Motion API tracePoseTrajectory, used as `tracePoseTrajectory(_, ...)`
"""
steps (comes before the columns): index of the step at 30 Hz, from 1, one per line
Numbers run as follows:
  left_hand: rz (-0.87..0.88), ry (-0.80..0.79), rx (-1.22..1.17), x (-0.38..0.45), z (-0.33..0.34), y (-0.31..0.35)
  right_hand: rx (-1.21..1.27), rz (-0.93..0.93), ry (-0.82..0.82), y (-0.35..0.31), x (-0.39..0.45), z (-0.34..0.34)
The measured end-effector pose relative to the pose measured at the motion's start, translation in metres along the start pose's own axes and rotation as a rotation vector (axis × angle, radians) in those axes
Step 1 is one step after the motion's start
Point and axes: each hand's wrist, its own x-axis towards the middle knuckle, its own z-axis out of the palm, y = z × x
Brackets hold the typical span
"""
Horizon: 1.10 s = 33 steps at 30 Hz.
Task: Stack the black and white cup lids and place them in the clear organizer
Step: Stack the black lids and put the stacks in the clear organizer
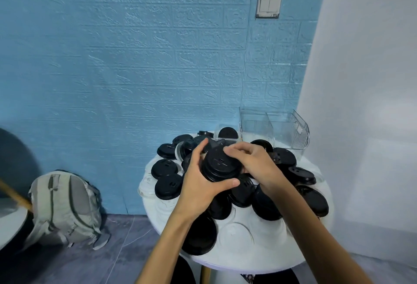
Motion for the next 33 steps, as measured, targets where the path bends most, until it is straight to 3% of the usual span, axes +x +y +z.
tracePoseTrajectory(11, 0.048, -0.125, 0.127, -0.002, 0.003, 0.004, 0.203, 0.113, -0.137, -0.007, -0.008, -0.002)
tracePoseTrajectory(17, 0.108, -0.046, 0.199, -0.003, 0.003, 0.007, 0.28, 0.112, -0.112, -0.006, -0.013, 0.001)
tracePoseTrajectory(24, 0.051, 0.144, 0.217, 0.002, -0.032, -0.003, -0.267, -0.159, 0.128, 0.036, -0.041, 0.013)
tracePoseTrajectory(30, 0.029, 0.176, 0.221, 0.004, -0.046, -0.006, -0.909, -0.374, -0.261, 0.067, -0.085, 0.047)
tracePoseTrajectory(33, 0.024, 0.166, 0.216, 0.002, -0.047, -0.008, -1.052, -0.455, -0.344, 0.079, -0.088, 0.055)
